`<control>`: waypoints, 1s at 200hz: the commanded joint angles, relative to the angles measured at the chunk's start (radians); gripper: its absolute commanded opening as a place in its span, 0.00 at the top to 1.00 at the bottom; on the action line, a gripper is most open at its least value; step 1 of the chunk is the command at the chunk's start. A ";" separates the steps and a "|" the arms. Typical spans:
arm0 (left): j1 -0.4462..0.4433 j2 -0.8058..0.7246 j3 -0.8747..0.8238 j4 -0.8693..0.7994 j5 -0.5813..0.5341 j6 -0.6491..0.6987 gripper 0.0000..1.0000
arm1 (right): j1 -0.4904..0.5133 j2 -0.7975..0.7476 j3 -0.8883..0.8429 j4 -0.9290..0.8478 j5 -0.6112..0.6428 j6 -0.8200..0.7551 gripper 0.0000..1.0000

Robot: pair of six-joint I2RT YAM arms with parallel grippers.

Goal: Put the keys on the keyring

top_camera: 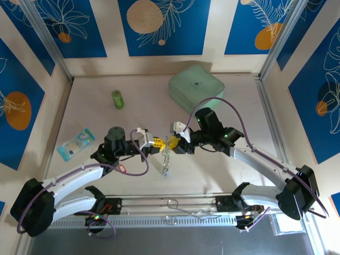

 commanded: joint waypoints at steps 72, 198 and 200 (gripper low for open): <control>-0.008 0.007 -0.007 0.107 0.039 -0.033 1.00 | 0.011 -0.002 0.008 0.051 -0.063 0.009 0.93; -0.037 0.005 0.203 -0.497 -0.065 0.294 0.96 | 0.093 0.114 0.272 -0.362 0.054 -0.226 1.00; -0.036 0.005 0.206 -0.503 -0.065 0.298 0.98 | 0.094 0.113 0.274 -0.362 0.054 -0.227 1.00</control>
